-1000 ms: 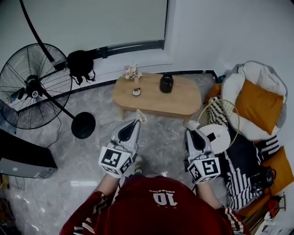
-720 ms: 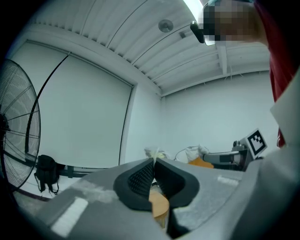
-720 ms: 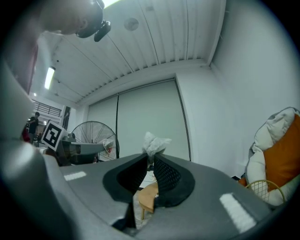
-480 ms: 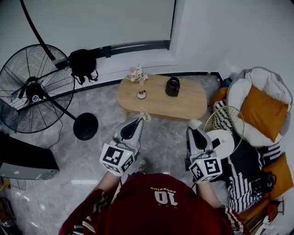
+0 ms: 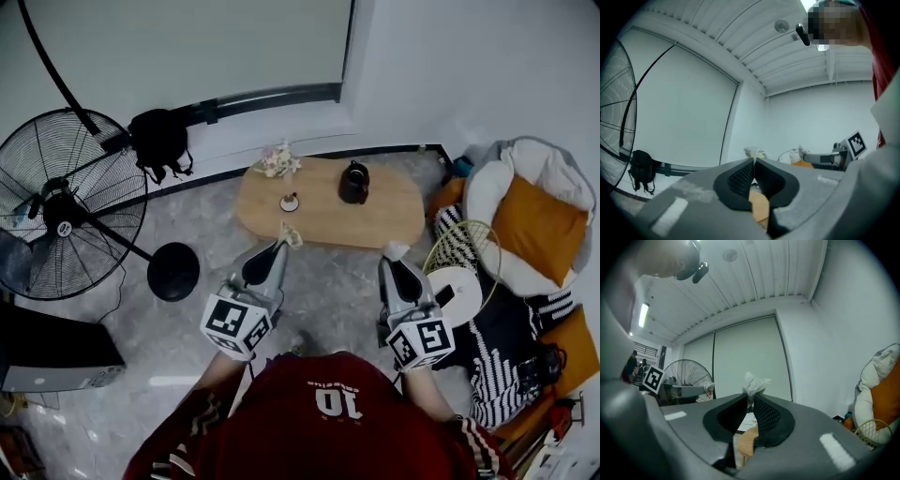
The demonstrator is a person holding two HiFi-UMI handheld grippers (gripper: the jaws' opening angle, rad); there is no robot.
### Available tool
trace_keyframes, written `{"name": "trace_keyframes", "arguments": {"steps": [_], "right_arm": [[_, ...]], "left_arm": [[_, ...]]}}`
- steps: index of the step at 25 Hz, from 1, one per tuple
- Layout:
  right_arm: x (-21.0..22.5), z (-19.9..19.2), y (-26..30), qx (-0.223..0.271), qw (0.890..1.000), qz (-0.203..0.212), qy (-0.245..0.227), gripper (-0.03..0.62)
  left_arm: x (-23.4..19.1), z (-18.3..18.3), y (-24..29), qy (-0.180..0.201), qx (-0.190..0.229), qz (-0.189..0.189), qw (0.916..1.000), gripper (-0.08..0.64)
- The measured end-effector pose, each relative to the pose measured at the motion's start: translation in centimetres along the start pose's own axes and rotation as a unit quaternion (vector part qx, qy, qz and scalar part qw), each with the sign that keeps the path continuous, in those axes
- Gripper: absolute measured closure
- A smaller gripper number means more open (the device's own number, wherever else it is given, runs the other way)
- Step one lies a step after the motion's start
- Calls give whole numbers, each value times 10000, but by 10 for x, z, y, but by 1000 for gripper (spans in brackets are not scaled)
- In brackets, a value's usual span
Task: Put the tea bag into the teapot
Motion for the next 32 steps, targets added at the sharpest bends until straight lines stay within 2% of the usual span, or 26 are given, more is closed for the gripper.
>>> {"name": "trace_keyframes", "arguments": {"steps": [7,14,25,29,32], "right_arm": [[-10,-2,32,-33,9997,-232,-19,546],[-19,-2,50,-90,9992,-372,-106,546],[10,0,51,-216,9984,-510,-105,546],[33,2,57,-158,9990,-417,-54,546],[48,4,65,-113,9995,-291,-23,546]], "left_arm": [[-43,-1,13,-6,-45,-193,9998,555],[-67,-7,27,77,-163,-401,9990,555],[-64,-18,62,-125,-239,-575,9980,555],[-56,-17,82,-23,-225,-605,9979,555],[-54,-16,96,-205,-194,-571,9980,555]]}}
Point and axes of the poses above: the fingertips, and each gripper's own axes: y forward along the fingers, x to its right, z out of its top, the point moved 7 cm from there along -y, backward along the fingers, and after that the axes turned 5 degrees about -z, right-handed, at the moved point
